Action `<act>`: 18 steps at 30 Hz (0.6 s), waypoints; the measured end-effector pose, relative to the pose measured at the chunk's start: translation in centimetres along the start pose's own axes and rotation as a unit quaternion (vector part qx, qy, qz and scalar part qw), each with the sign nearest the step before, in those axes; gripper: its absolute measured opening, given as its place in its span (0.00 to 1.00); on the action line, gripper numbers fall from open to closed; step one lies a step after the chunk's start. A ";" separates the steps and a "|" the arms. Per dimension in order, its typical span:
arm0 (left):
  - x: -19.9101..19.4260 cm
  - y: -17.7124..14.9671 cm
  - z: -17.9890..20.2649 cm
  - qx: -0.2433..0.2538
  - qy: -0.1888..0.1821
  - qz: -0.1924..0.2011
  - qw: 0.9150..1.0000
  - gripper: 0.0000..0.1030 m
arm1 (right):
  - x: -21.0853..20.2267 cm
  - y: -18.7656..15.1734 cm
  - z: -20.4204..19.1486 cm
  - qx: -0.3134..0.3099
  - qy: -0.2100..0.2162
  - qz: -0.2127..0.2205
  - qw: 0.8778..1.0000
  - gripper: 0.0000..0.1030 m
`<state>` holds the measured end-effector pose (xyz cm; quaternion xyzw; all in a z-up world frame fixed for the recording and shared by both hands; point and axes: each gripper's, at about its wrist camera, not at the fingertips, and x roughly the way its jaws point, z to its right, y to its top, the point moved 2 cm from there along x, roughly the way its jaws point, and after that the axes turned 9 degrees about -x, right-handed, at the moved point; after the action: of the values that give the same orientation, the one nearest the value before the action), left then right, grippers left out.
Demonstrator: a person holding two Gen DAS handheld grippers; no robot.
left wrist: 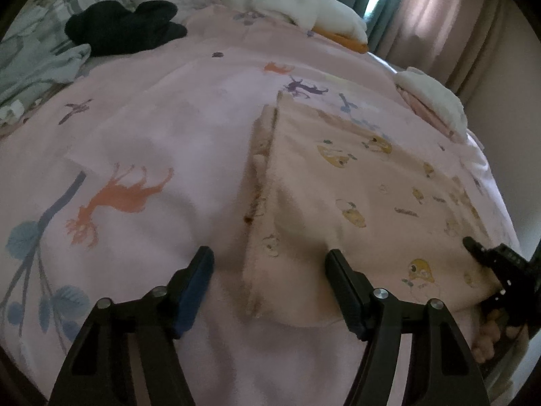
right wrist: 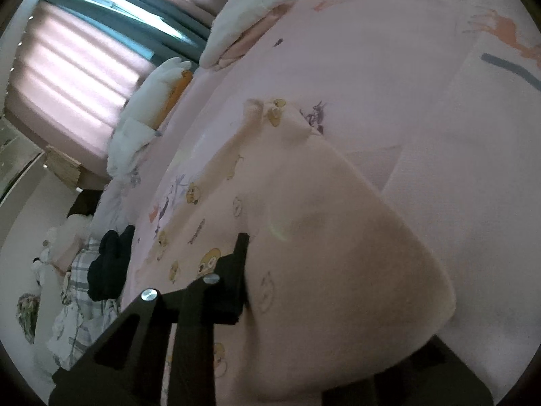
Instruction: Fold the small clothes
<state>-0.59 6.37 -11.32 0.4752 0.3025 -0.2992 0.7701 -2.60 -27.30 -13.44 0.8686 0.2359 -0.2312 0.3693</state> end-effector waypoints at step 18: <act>-0.8 0.5 -2.8 -0.043 0.009 0.044 0.998 0.68 | 0.1 0.1 -0.6 -0.018 -0.008 0.006 1.000 0.16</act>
<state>-1.24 9.26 -11.47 0.4569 0.3007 -0.2478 0.7996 -2.35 -26.86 -13.09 0.8612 0.2321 -0.2317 0.3884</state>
